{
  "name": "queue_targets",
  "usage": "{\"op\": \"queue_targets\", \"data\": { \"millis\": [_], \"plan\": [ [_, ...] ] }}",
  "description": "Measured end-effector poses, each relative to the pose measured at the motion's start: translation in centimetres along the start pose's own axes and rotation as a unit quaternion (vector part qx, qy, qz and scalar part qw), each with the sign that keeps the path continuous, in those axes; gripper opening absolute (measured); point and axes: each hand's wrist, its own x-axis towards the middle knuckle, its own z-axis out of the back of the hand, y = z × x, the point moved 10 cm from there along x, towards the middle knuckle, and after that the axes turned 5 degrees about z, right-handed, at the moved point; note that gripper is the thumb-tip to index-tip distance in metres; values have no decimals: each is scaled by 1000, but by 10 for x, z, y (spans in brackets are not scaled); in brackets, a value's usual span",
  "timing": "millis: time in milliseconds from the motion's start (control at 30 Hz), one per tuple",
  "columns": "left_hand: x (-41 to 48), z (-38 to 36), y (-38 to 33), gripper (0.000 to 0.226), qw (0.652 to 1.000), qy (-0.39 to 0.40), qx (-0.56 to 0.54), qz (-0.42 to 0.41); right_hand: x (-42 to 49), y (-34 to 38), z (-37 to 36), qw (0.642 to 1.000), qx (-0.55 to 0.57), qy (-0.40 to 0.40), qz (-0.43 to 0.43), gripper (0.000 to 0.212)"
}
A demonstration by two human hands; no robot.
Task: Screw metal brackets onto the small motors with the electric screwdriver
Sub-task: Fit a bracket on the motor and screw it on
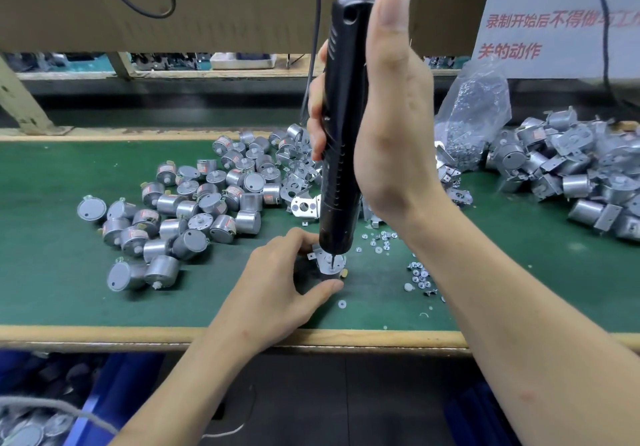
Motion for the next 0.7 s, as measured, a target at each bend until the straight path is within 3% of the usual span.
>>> {"op": "queue_targets", "data": {
  "millis": [400,700],
  "plan": [
    [3,-4,3,35,1000,-16,13,21,-2,2,-10,999,-32,25,24,43],
    [2,-2,1,46,999,-30,33,23,-3,4,10,996,-64,-54,39,45]
  ]
}}
